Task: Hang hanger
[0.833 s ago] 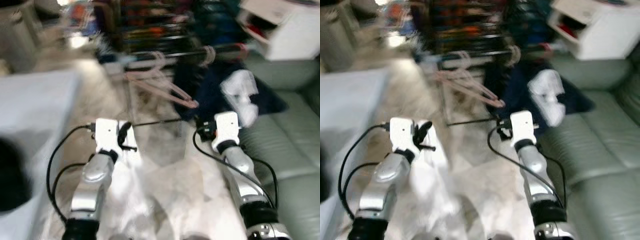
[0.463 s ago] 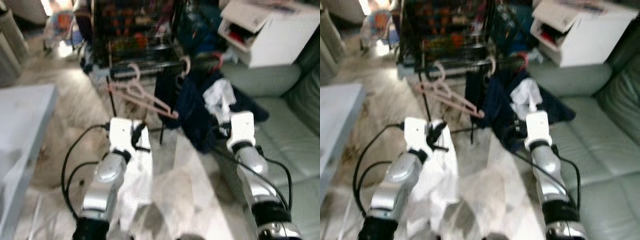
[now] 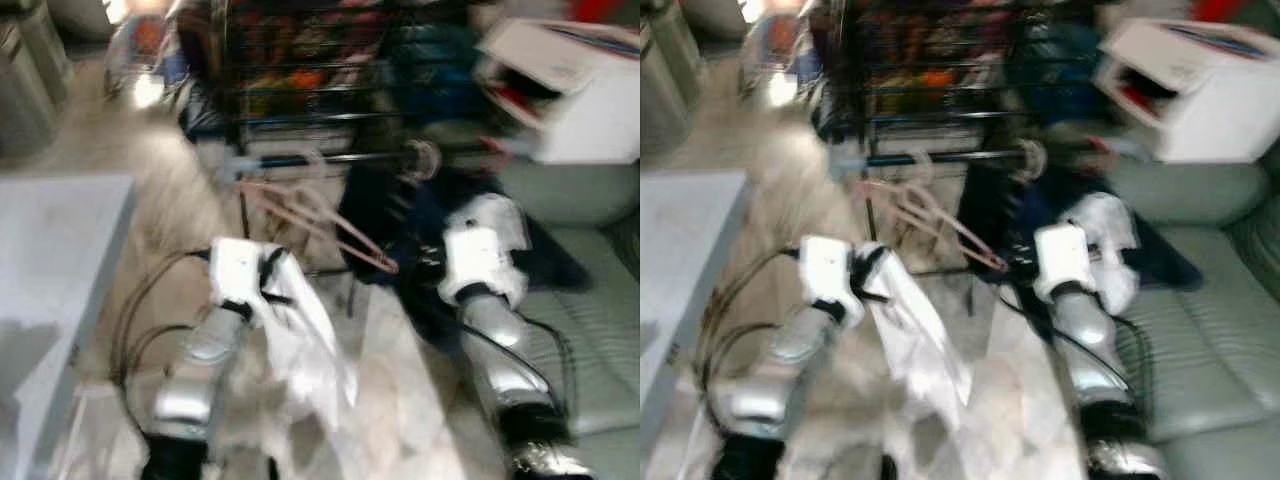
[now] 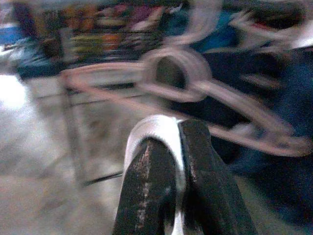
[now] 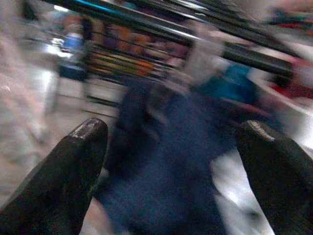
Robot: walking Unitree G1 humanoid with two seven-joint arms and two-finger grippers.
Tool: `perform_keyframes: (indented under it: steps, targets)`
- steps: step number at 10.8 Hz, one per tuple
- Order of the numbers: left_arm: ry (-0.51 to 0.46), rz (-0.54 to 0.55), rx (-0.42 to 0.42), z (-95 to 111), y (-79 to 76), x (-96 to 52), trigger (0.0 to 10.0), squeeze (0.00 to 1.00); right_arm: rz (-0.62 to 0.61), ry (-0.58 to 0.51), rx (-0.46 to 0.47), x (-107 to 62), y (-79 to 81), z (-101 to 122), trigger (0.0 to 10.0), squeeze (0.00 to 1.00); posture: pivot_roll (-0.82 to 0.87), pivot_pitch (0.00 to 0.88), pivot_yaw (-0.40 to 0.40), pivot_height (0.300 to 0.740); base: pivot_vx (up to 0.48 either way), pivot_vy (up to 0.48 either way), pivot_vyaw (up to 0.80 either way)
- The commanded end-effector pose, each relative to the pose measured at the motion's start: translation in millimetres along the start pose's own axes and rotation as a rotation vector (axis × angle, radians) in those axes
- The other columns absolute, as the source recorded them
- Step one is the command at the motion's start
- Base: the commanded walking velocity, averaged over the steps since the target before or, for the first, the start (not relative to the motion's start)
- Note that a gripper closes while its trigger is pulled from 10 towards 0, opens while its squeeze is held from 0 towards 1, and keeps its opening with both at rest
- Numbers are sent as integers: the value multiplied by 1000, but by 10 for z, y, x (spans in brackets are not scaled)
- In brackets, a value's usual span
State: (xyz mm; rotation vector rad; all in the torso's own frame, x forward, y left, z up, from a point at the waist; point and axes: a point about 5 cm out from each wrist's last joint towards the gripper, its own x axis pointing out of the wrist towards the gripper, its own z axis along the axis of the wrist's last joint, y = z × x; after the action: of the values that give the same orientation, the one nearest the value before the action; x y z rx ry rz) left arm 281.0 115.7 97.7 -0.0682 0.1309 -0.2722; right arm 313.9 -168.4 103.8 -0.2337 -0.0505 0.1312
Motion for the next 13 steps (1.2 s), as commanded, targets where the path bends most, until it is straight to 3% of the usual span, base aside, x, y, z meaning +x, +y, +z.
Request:
perform_keyframes:
  steps: [1,2,6,13]
  targets:
    - [-59,-7,5,135,-40,24,10000,0,-5,4,-3,-38,-48,-21,10000,0,-18,5,-12,740,315,364,800]
    - [-58,-6,7,132,-37,24,10000,0,-4,5,-3,-42,-45,-26,10000,0,-18,5,-12,740,315,364,800]
    - [-53,-42,16,114,-95,12,10000,0,-37,11,-12,-36,-116,-33,10000,0,-19,8,-13,740,313,328,0]
    - [-32,-41,2,88,-119,7,10000,0,-61,39,-53,-77,-203,-83,10000,0,-21,10,-19,740,73,0,0]
